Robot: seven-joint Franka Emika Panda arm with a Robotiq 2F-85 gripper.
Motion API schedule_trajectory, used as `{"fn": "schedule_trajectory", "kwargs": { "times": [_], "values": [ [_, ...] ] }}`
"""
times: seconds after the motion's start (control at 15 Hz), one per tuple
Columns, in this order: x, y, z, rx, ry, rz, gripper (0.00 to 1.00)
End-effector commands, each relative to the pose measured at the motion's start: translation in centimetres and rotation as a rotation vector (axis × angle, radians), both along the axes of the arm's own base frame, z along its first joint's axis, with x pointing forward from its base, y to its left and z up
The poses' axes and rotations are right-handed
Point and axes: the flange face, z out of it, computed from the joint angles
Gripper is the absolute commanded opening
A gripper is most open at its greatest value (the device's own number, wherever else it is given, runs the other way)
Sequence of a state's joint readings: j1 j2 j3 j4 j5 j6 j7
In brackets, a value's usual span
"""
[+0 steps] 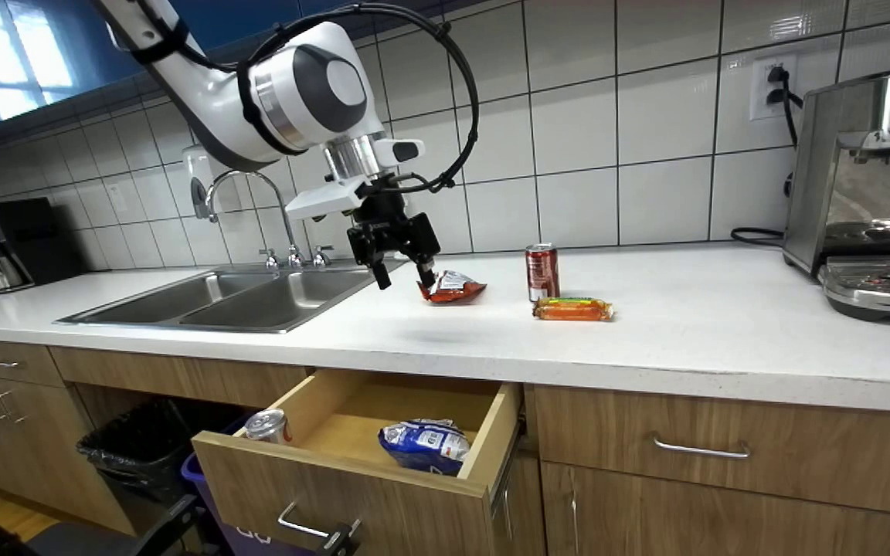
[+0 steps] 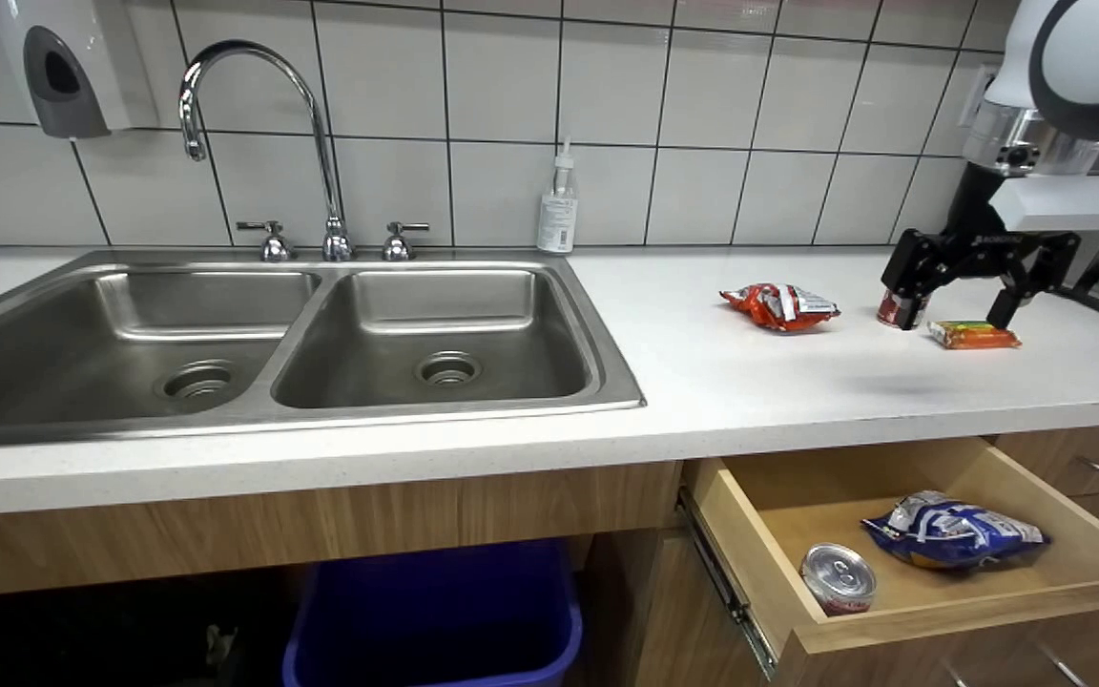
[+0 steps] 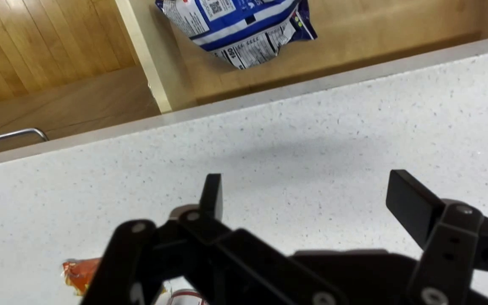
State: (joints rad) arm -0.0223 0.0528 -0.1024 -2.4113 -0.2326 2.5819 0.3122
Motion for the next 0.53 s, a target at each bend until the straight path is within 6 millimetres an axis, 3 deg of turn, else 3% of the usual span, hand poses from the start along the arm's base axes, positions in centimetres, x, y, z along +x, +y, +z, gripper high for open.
{"fn": "schedule_trajectory", "kwargs": {
  "times": [0.0,0.47],
  "values": [
    [2.9,0.5,0.9,-0.011,-0.026,0.012,1.00],
    [9.0,0.8,1.1,-0.019,-0.063,0.017,1.00]
  ]
}}
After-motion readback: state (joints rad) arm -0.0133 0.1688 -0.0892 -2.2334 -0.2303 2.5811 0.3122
